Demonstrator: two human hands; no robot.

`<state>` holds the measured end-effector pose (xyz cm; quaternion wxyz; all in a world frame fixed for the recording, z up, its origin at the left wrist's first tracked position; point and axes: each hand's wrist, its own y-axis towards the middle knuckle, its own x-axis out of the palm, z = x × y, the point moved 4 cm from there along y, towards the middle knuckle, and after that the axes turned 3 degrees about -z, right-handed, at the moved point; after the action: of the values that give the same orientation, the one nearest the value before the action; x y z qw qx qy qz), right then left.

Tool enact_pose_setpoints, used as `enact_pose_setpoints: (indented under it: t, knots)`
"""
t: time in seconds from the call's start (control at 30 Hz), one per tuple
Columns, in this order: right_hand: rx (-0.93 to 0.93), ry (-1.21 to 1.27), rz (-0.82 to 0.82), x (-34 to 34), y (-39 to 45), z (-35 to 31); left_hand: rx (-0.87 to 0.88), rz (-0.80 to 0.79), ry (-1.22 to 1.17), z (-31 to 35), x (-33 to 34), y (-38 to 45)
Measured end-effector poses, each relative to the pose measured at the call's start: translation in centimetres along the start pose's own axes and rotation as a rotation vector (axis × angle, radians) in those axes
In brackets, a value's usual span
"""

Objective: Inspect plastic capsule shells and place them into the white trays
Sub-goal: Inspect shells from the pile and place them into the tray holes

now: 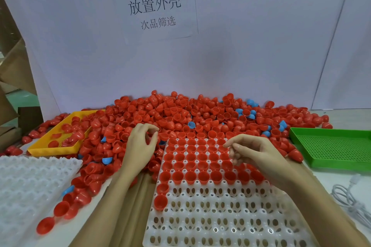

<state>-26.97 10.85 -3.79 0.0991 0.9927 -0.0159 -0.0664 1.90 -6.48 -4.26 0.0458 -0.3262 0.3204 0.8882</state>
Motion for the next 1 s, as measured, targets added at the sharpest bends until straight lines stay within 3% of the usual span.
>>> enact_pose_setpoints:
  t: [0.13, 0.27, 0.63, 0.87, 1.0]
  knots:
    - [-0.005, 0.004, 0.014, -0.2, 0.0, -0.2, 0.051, 0.085, 0.206, -1.1, 0.8, -0.1]
    - [-0.018, 0.005, 0.017, -0.4, 0.0, -0.5, 0.069, -0.086, 0.366, -1.6, 2.3, 0.1]
    - [0.003, -0.023, 0.036, -0.2, -0.1, -0.6, 0.116, -0.141, 0.312, -1.5, 2.2, -0.1]
    - [0.018, -0.031, 0.032, 0.0, -0.1, -0.6, 0.041, -0.037, 0.230, -1.5, 2.0, -0.2]
    - [0.020, -0.029, 0.035, 0.0, -0.2, -0.8, 0.074, -0.060, 0.171, -1.3, 1.9, -0.3]
